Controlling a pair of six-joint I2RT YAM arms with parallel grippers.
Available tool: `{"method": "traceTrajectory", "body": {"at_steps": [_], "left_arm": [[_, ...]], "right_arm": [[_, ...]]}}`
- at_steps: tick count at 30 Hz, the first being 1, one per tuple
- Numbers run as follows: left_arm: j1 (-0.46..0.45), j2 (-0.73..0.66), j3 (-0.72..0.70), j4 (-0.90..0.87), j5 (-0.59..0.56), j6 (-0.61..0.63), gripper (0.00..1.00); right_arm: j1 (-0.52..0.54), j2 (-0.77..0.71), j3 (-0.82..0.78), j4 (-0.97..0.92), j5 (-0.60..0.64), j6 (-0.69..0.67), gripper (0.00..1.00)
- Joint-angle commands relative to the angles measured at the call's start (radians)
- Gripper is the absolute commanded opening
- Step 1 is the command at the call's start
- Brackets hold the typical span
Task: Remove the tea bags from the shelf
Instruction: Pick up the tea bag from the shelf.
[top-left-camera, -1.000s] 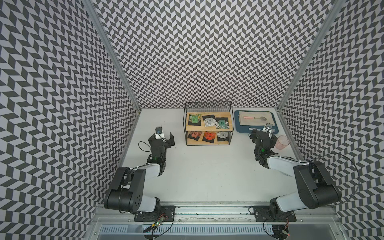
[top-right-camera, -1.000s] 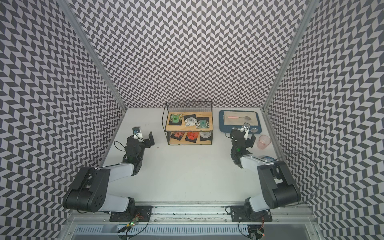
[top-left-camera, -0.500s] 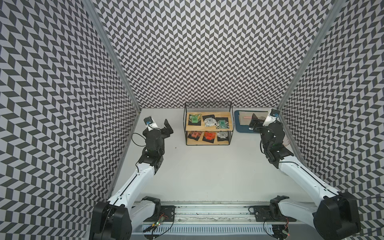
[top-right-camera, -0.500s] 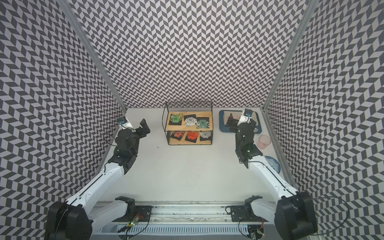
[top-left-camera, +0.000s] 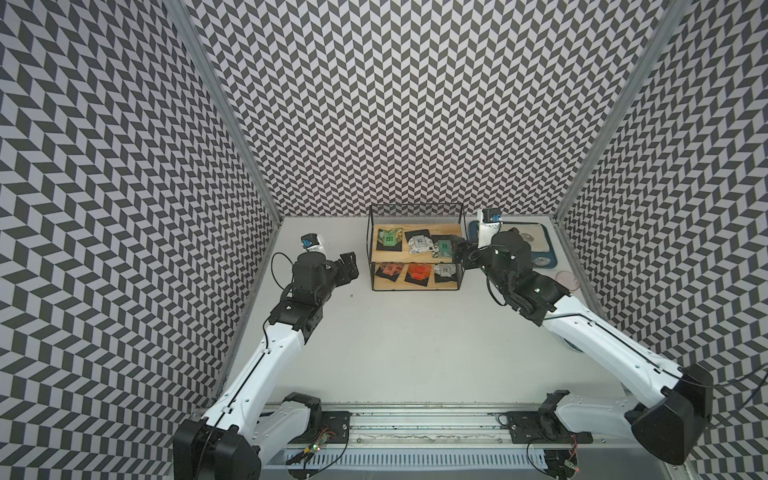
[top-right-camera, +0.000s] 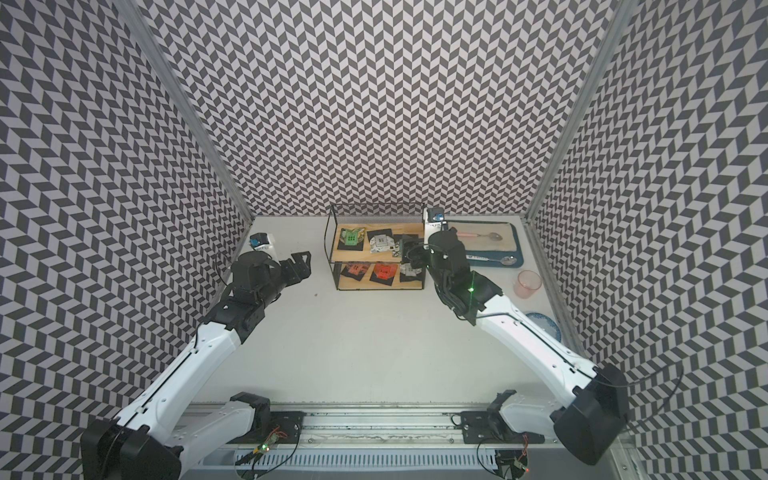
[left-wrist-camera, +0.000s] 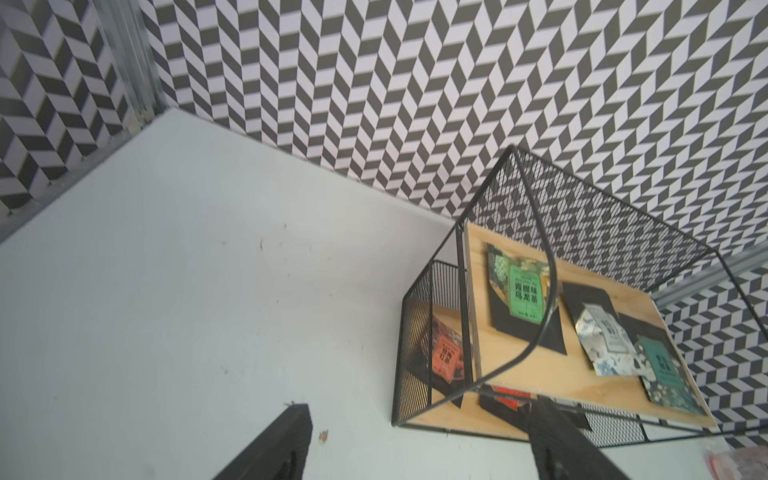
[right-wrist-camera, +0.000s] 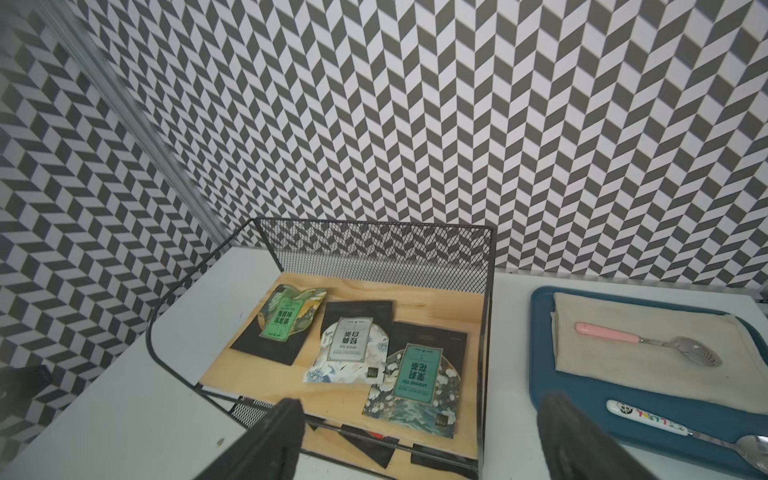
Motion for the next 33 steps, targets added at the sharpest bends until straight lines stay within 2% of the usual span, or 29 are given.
{"method": "traceTrajectory", "body": {"at_steps": [1,6,14,18,22,25,28,33], "left_arm": [[-0.004,-0.003,0.071,-0.089,0.061,0.003,0.87],[-0.002,0.039,0.125,-0.085,0.082,0.015,0.86],[0.004,0.207,0.340,-0.149,0.080,0.081,0.86],[0.018,0.246,0.363,-0.138,0.113,0.081,0.86],[0.018,0.278,0.383,-0.129,0.146,0.091,0.85],[0.017,0.319,0.412,-0.126,0.183,0.119,0.82],[0.015,0.374,0.460,-0.156,0.226,0.135,0.80],[0.005,0.373,0.433,-0.109,0.269,0.131,0.77]], "right_arm": [[0.030,0.074,0.107,-0.147,0.033,0.053,0.90],[0.060,0.224,0.288,-0.322,0.054,0.133,0.85],[0.070,0.411,0.506,-0.417,0.003,0.149,0.83],[0.068,0.512,0.608,-0.414,-0.006,0.120,0.85],[0.038,0.627,0.752,-0.466,-0.102,0.097,0.90],[0.021,0.702,0.862,-0.531,-0.115,0.088,0.91],[0.002,0.718,0.872,-0.536,-0.143,0.089,0.92],[-0.036,0.706,0.845,-0.517,-0.205,0.088,0.91]]}}
